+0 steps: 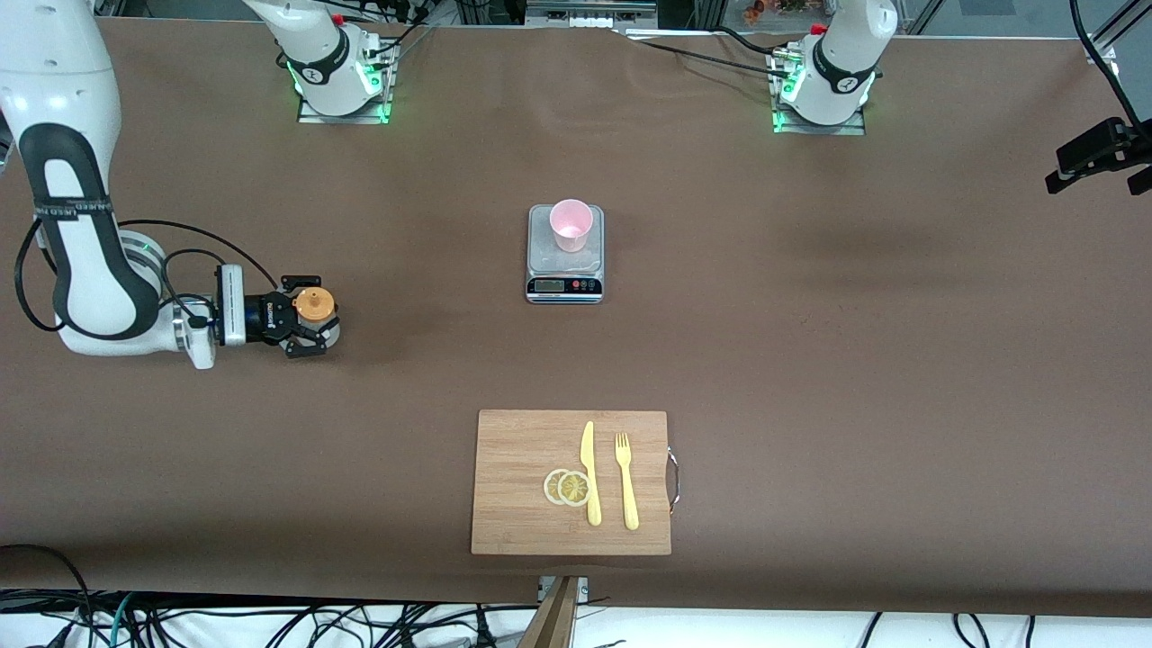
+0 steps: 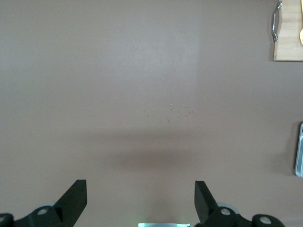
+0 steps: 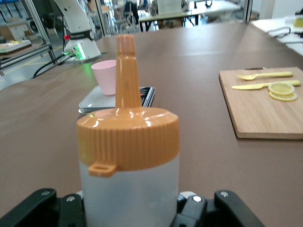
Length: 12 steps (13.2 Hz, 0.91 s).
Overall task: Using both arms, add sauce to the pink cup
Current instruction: 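Withdraw the left gripper while the right gripper grasps the sauce bottle, then lift the sauce bottle with the right gripper and tilt it over the cup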
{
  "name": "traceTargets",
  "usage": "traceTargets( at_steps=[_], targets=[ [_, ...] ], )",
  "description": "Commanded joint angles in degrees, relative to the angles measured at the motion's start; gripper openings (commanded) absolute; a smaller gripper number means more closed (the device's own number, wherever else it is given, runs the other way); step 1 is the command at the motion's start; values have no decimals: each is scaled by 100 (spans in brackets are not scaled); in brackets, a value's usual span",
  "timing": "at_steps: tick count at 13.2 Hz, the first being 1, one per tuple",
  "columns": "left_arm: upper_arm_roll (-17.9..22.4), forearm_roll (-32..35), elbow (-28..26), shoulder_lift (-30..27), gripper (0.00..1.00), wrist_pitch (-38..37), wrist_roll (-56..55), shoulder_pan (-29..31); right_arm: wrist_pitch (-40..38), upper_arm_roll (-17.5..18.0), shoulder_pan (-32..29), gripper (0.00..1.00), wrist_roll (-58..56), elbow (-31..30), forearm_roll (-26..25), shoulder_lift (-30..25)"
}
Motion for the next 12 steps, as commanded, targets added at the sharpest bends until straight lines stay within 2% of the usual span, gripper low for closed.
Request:
traceTargets(
  at_steps=[1, 5, 8, 10, 12],
  targets=[
    [-337, -27, -121, -201, 100, -105, -425, 33, 462, -44, 472, 0, 997, -124, -565, -585],
    [-417, 35, -174, -201, 100, -79, -418, 33, 789, -35, 1157, 0, 2650, -63, -1602, -1025],
    [-417, 18, -200, -201, 100, -114, -435, 33, 789, -26, 1667, 0, 3425, 104, -1938, -1035],
    [-408, 26, -200, -192, 100, -105, -427, 42, 841, -18, 1983, 0, 4004, 166, -2332, -1096],
    [-417, 18, -226, -201, 100, -105, -435, 42, 929, -18, 2422, 0, 4646, 166, -3024, -1237]
  ],
)
